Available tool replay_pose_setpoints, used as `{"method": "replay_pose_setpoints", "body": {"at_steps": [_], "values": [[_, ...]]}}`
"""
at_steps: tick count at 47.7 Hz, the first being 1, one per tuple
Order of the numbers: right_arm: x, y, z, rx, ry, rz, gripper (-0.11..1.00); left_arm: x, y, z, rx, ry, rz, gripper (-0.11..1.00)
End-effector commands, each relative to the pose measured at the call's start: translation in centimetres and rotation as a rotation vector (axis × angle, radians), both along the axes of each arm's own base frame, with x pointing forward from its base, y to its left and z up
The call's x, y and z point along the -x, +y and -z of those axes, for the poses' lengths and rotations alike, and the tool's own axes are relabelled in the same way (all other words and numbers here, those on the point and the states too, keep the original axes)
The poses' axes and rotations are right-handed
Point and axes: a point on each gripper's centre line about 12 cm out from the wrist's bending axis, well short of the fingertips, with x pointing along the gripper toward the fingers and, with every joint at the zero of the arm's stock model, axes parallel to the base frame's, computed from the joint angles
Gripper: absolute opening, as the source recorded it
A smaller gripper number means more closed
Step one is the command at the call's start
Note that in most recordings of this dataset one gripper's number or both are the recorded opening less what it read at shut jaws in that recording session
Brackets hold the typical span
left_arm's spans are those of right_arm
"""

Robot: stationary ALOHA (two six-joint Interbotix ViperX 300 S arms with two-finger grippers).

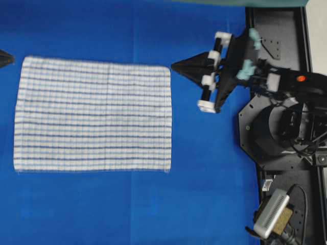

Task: Fold the blue towel.
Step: 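Grasp the two far corners of the white striped towel with both grippers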

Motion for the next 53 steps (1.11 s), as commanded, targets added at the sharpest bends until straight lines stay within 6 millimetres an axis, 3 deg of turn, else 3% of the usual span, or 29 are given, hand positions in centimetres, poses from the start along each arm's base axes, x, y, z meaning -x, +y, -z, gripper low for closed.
{"method": "replay_pose_setpoints", "body": {"at_steps": [1, 12, 16, 32, 44, 47, 53], "values": [[-0.7, -1.1, 0.7, -0.016, 0.030, 0.036, 0.15, -0.9, 1.0, 0.3, 0.003, 0.017, -0.029, 0.05], [-0.7, -3.5, 5.2, -0.061, 0.148, 0.122, 0.65, -1.6, 3.2, 3.6, 0.030, 0.103, -0.099, 0.56], [-0.8, -4.2, 6.5, -0.068, 0.168, 0.146, 0.73, -1.7, 4.0, 5.1, 0.035, 0.120, -0.123, 0.71], [-1.1, -6.0, 10.6, -0.079, 0.213, 0.197, 0.69, -2.8, 5.7, 10.1, 0.059, 0.198, -0.165, 0.69], [-1.1, -6.3, 12.6, -0.091, 0.244, 0.207, 0.69, -2.9, 6.4, 12.3, 0.086, 0.262, -0.182, 0.66], [-1.1, -6.3, 13.0, -0.095, 0.254, 0.207, 0.68, -2.8, 6.3, 12.5, 0.090, 0.270, -0.183, 0.59], [-1.1, -6.3, 13.4, -0.097, 0.267, 0.204, 0.61, -2.7, 6.3, 12.8, 0.098, 0.289, -0.182, 0.34]]}}
